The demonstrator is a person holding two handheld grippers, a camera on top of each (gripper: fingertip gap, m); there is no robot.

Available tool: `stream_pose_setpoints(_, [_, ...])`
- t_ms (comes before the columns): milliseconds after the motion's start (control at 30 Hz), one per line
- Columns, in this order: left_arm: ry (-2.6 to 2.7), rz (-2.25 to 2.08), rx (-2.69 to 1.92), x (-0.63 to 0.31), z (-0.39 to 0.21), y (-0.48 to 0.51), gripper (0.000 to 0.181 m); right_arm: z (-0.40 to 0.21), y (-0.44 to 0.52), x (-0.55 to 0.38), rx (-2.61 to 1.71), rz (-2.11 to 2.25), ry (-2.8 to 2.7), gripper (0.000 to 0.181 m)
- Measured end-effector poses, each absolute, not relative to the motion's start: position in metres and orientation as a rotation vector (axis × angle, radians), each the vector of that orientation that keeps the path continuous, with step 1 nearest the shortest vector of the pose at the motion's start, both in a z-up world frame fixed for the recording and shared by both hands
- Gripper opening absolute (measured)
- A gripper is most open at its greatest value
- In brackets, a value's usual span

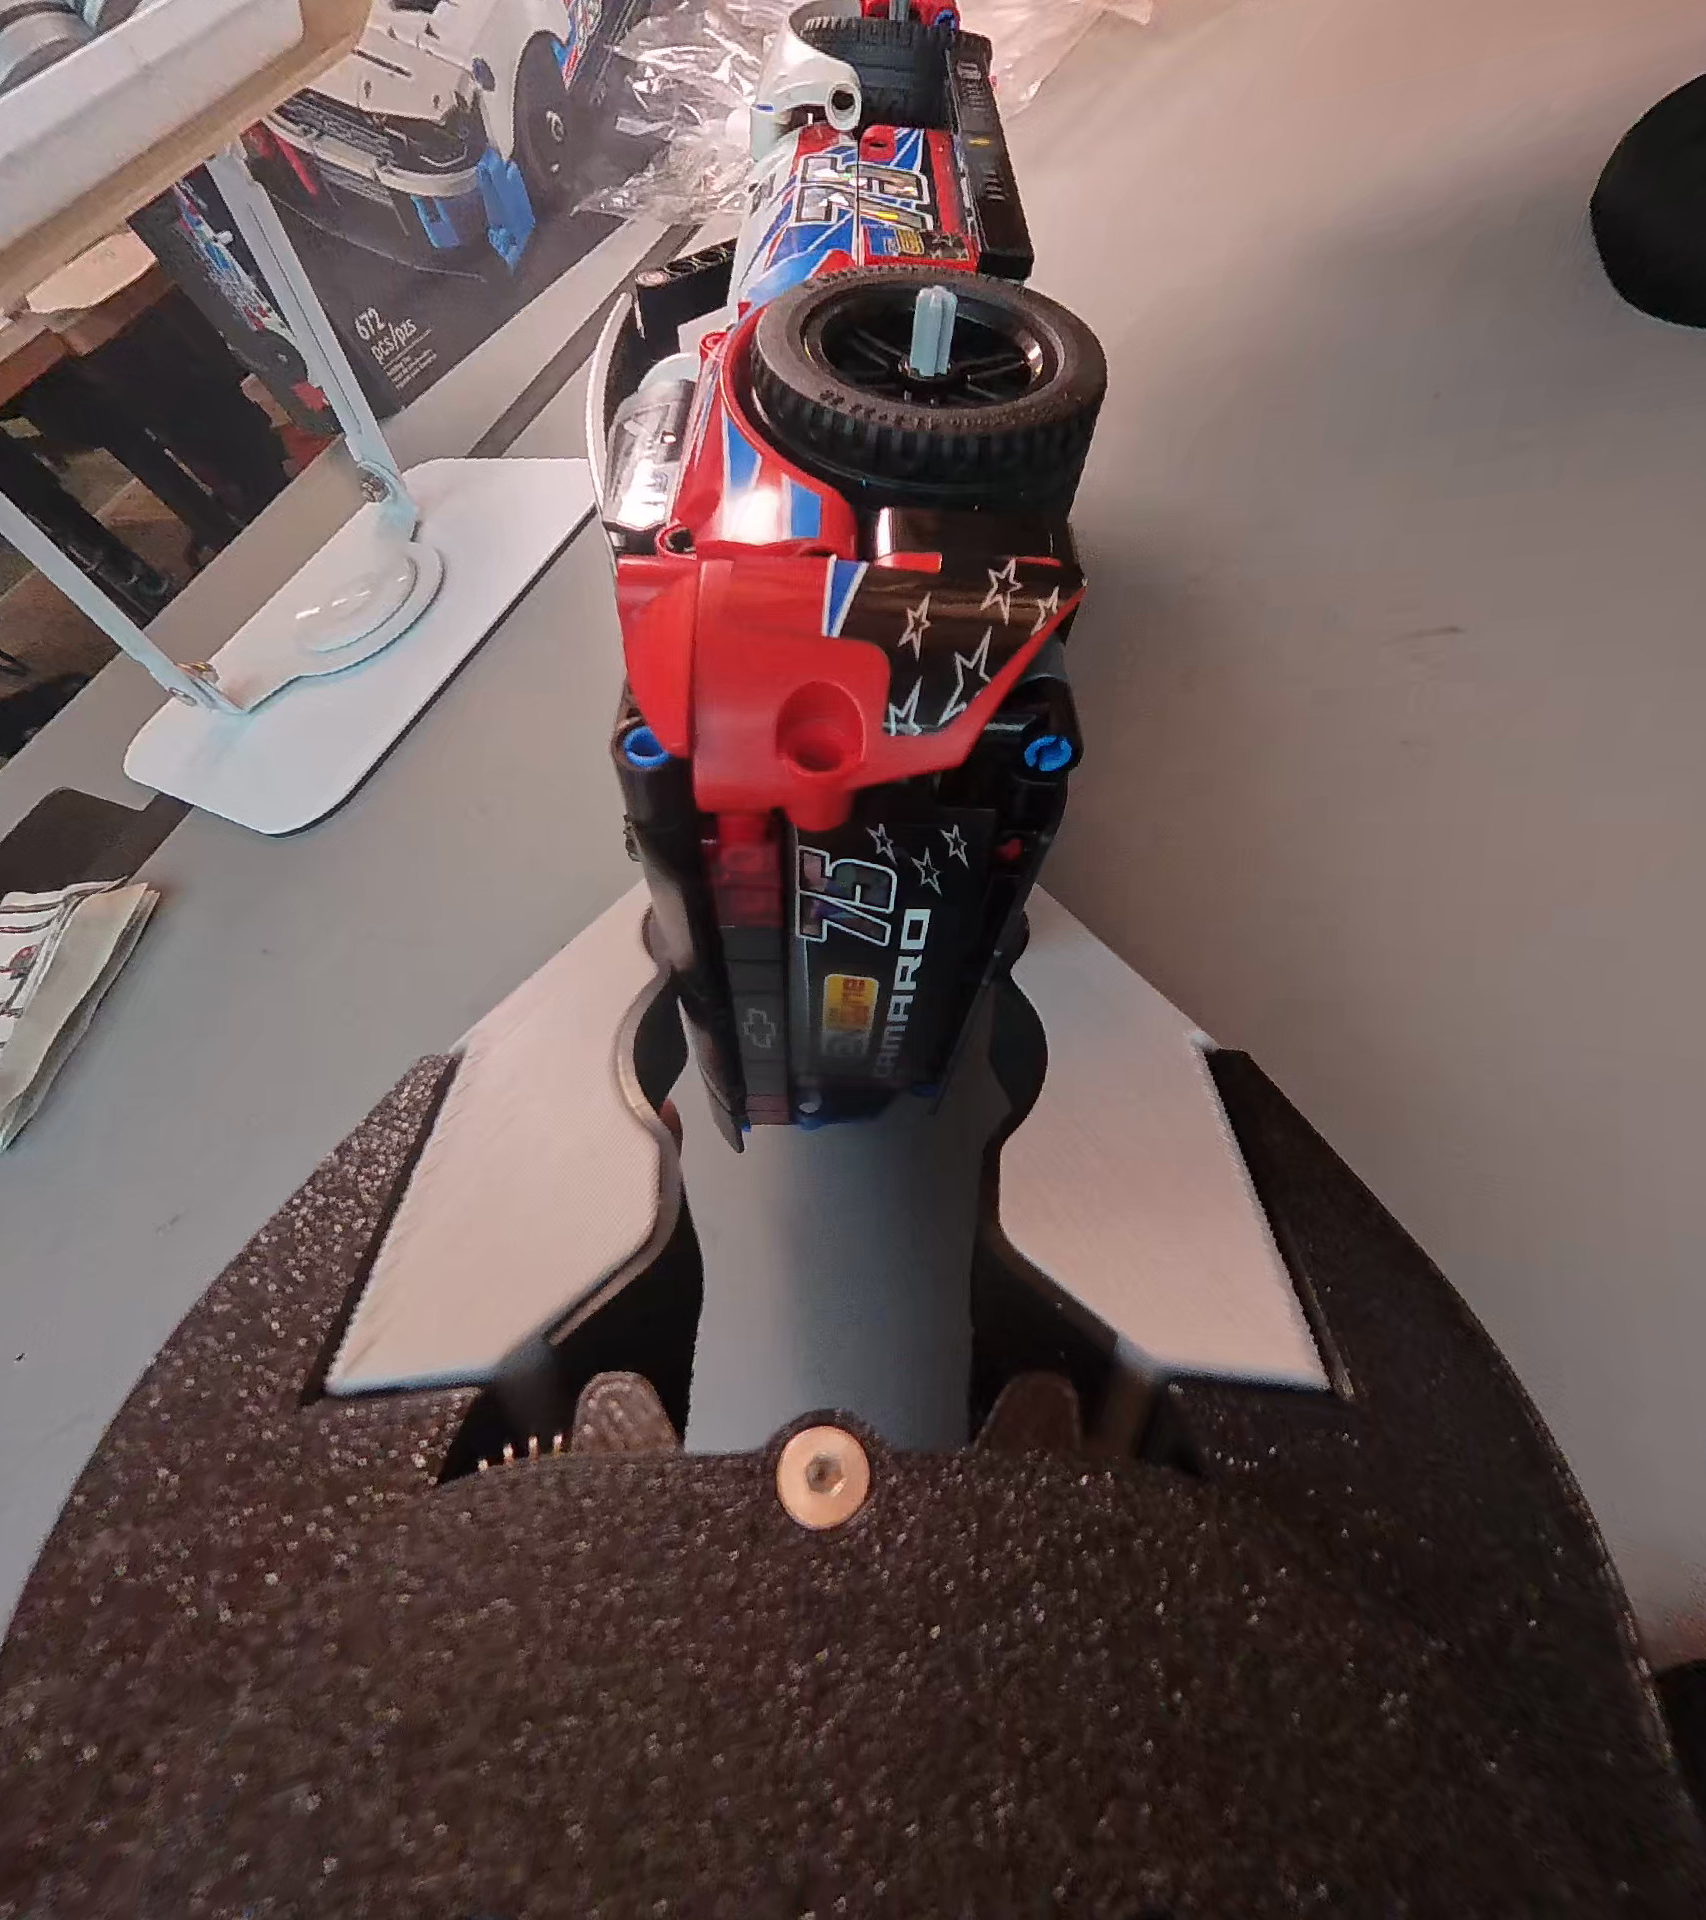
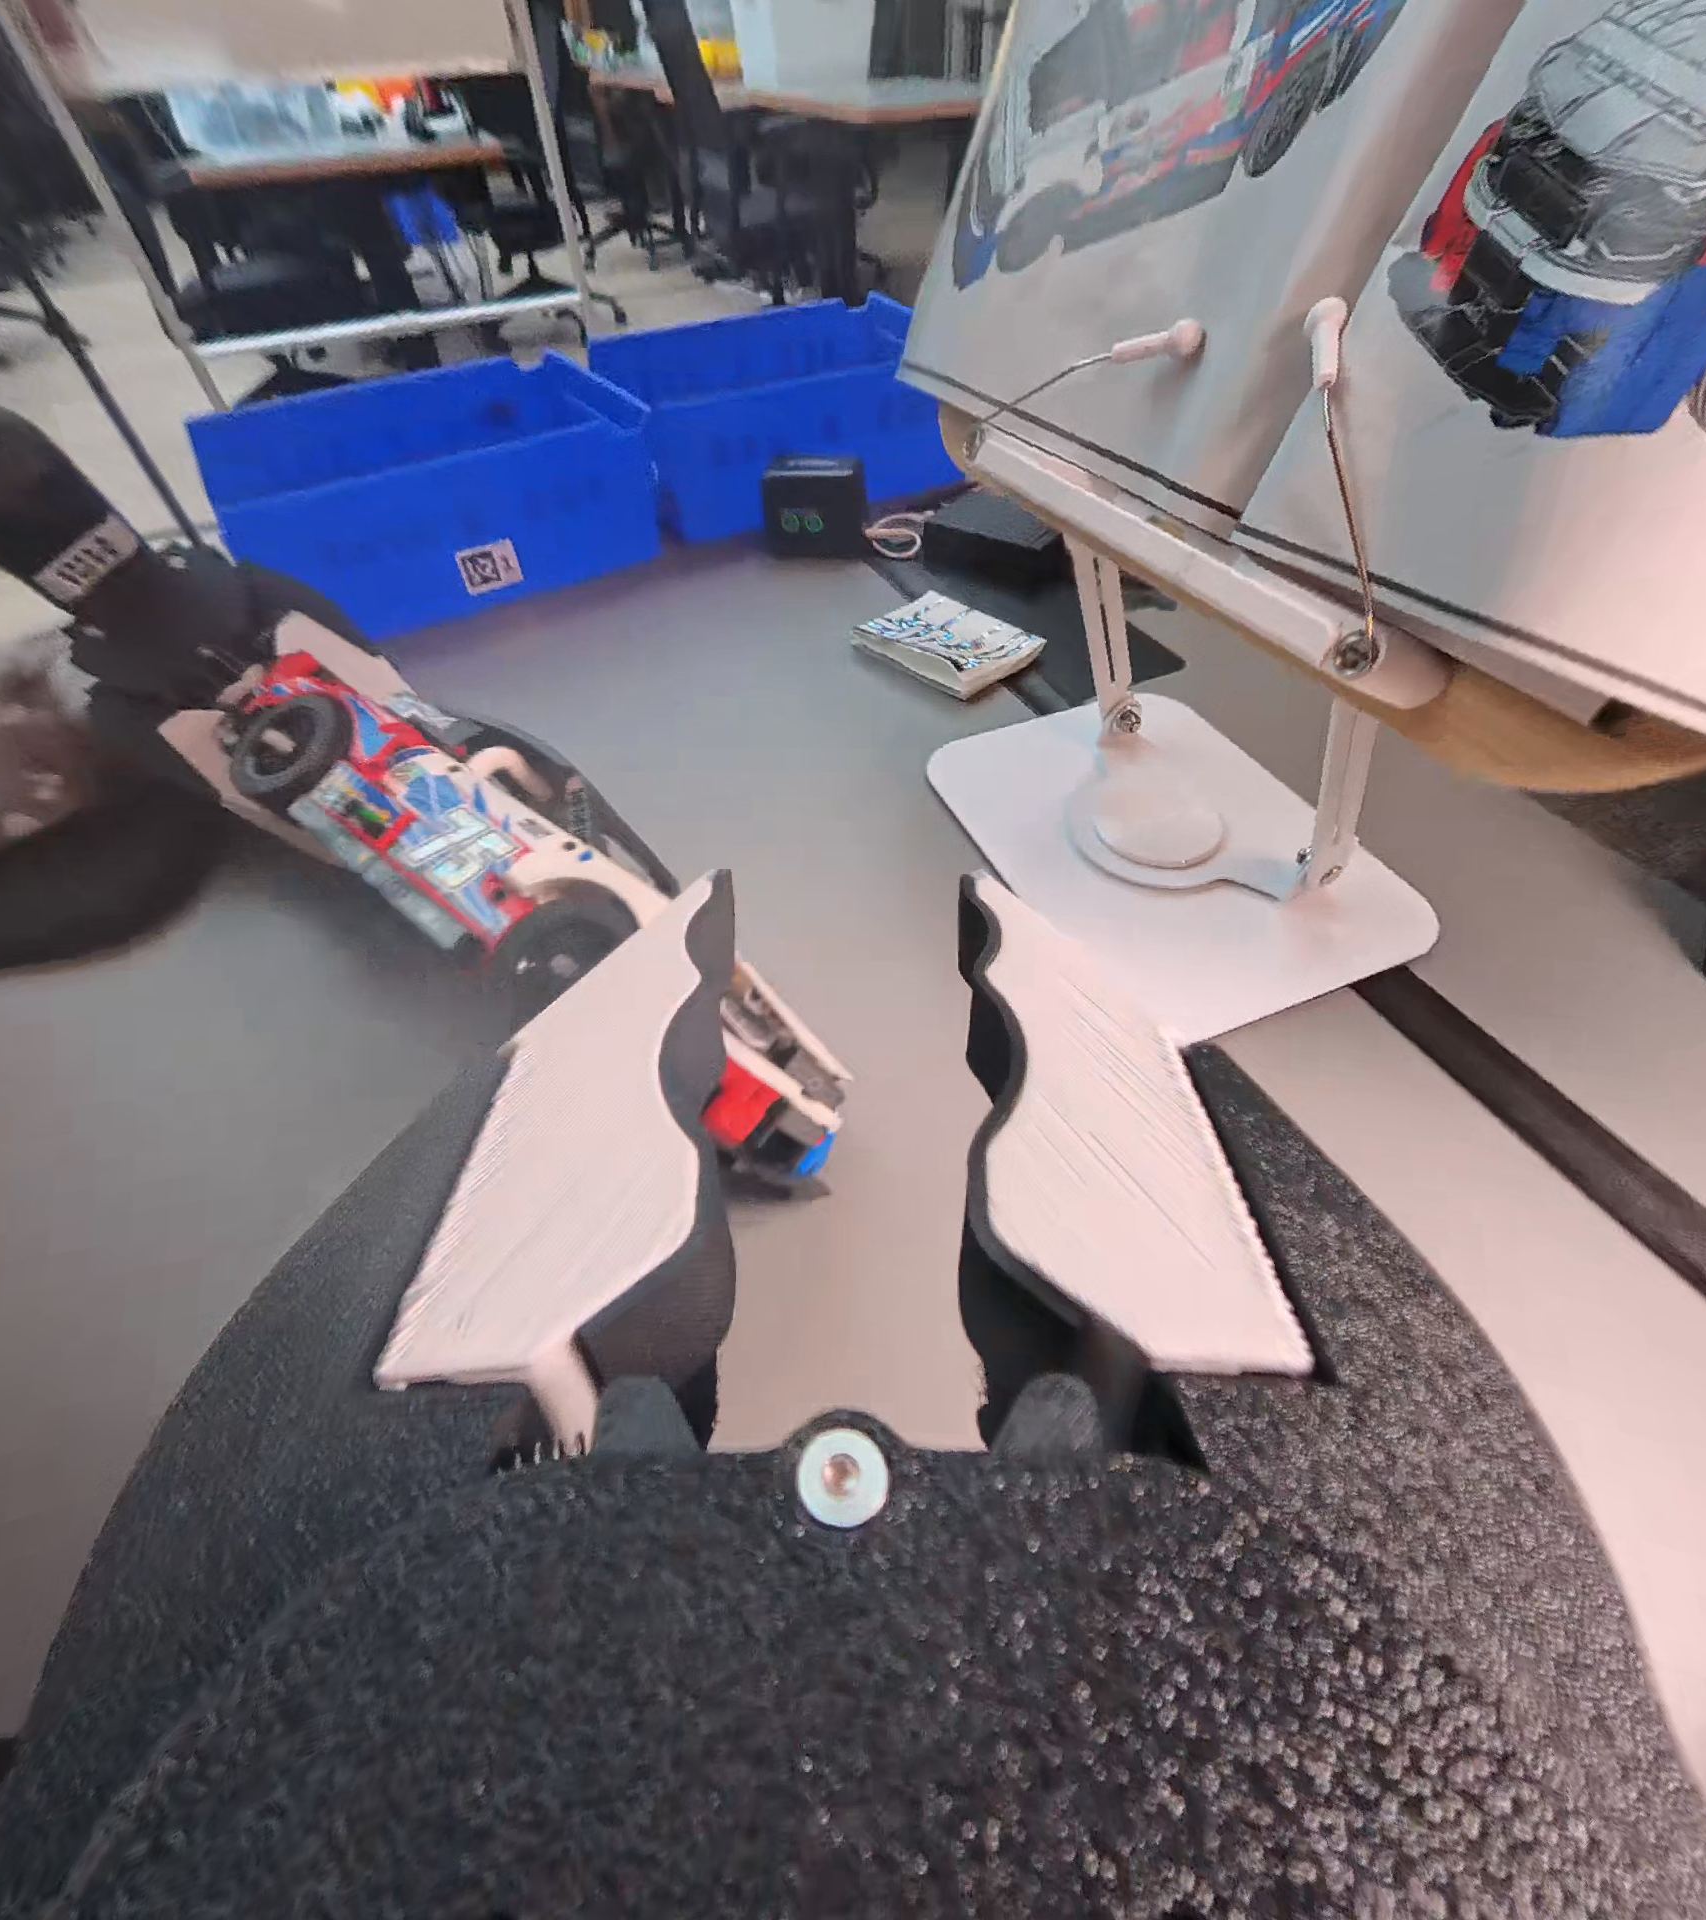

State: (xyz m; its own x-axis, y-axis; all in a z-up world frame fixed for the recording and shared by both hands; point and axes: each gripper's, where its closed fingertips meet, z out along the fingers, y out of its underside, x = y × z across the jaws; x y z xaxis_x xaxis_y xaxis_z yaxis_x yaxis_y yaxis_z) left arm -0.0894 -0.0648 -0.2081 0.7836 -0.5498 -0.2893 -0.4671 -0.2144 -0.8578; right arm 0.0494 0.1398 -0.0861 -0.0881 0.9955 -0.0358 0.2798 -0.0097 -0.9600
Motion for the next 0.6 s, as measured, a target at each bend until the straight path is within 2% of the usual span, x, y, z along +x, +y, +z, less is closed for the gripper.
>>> stream_pose_setpoints(133, [0.777,-0.087,-1.851,-0.089,-0.208,-0.064,0.057,-0.12,0.115,0.078,-1.401,1.084,-1.483,0.051])
stream_pose_setpoints(333, [0.783,-0.071,-1.84,-0.089,-0.208,-0.064,0.057,-0.174,0.095,0.065,-1.373,0.856,-1.572,0.066])
stream_pose_setpoints(467, [0.816,-0.025,-1.826,-0.087,-0.208,-0.065,0.056,-0.188,0.095,0.049,-1.356,0.832,-1.607,0.064])
stream_pose_setpoints(600, [0.901,0.093,-1.787,-0.083,-0.208,-0.065,0.055,-0.191,0.102,0.049,-1.298,0.664,-1.623,0.049])
